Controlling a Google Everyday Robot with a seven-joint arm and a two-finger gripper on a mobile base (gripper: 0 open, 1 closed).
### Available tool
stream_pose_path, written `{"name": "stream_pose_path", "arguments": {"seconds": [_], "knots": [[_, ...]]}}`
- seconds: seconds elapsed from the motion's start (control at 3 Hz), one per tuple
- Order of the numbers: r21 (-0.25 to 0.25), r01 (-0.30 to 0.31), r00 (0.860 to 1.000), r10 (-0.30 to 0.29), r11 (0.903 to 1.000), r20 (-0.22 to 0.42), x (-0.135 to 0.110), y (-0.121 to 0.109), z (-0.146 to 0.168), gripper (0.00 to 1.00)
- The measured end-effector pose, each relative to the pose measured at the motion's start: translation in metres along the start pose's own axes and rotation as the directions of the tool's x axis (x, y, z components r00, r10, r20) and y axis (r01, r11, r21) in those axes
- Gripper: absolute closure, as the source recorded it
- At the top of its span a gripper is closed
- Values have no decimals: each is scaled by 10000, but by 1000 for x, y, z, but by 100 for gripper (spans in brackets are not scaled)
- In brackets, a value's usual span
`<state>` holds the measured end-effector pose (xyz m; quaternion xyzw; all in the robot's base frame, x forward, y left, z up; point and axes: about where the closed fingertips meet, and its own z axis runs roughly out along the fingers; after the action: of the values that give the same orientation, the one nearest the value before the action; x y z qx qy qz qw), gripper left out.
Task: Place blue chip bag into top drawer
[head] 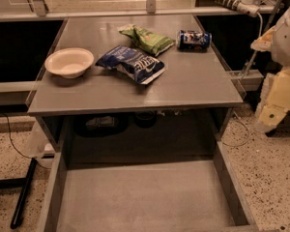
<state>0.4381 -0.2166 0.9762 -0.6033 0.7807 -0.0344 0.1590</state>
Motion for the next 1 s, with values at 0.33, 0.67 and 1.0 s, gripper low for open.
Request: {"name": "stream_pose_path", "arguments": {"seconds": [0.33,0.67,1.0], "knots": [[0,0,10000,0,10000,0,0,0,0,0],[223,189,9997,-192,9996,126,-9,-2,0,0],[555,706,9958,-737,9960,550,-35,-3,10,0]]}}
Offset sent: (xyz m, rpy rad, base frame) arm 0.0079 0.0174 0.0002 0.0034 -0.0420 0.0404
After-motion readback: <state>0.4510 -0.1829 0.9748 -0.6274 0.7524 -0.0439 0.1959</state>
